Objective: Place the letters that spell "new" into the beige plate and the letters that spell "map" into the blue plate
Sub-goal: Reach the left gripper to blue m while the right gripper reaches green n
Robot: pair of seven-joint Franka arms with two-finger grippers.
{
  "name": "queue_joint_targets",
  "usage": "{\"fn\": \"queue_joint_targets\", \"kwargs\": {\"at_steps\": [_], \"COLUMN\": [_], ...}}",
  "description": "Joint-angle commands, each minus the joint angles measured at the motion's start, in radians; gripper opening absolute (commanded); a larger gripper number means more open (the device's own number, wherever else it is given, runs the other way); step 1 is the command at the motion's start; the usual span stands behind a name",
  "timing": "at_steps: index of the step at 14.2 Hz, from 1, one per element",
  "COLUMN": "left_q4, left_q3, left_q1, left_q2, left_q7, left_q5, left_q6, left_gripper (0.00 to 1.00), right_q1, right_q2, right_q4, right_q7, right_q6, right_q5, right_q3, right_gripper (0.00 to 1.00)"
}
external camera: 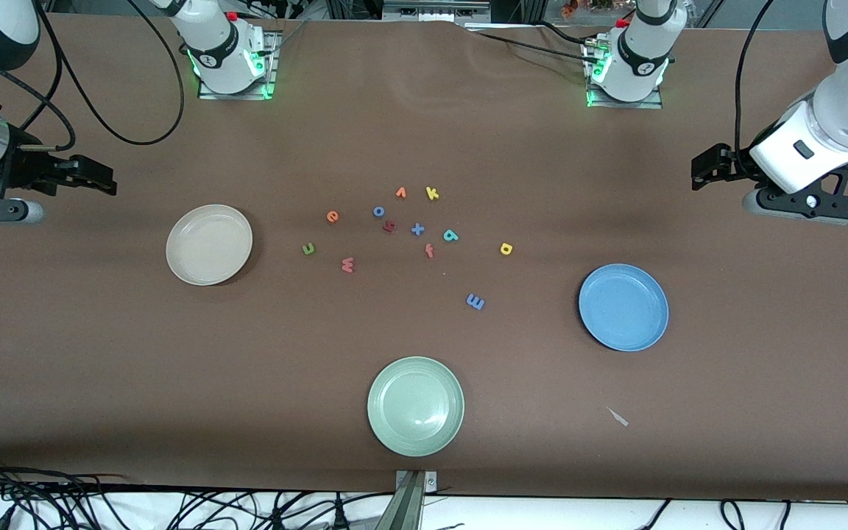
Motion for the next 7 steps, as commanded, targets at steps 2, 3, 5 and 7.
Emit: {"fn": "queue_joint_targets", "kwargs": {"at_steps": [2, 3, 5, 7], "left_q4": [0.030, 0.030, 0.032, 0.035], "left_q3": [0.002, -0.002, -0.011, -0.015], "left_q1": [-0.010, -0.016, -0.034, -0.072], "left_q2": [0.012, 0.017, 0.052, 0.109], "left_q7": [0.016, 0.004, -0.007, -0.118], "left_q5": [-0.019, -0.019, -0.019, -0.027], "left_q6": [-0.018, -0.016, -0.013, -0.006], "left_gripper": [1.00, 1.00, 1.00, 1.00], "right_q1": [0.025, 0.042, 0.092, 0.145], "right_q2": [0.032, 0.039, 0.088, 0.147], "right_q4": [0.004, 0.010, 0.013, 0.048], "right_q7": [0.009, 0.007, -0.005, -0.007], "right_q6": [0.025, 0.025, 0.025, 0.025], "right_q5": [0.034, 0.031, 0.022, 0.019], "right_q3": [0.002, 0.002, 0.002, 0.000], "right_gripper": [1.00, 1.00, 1.00, 1.00]}}
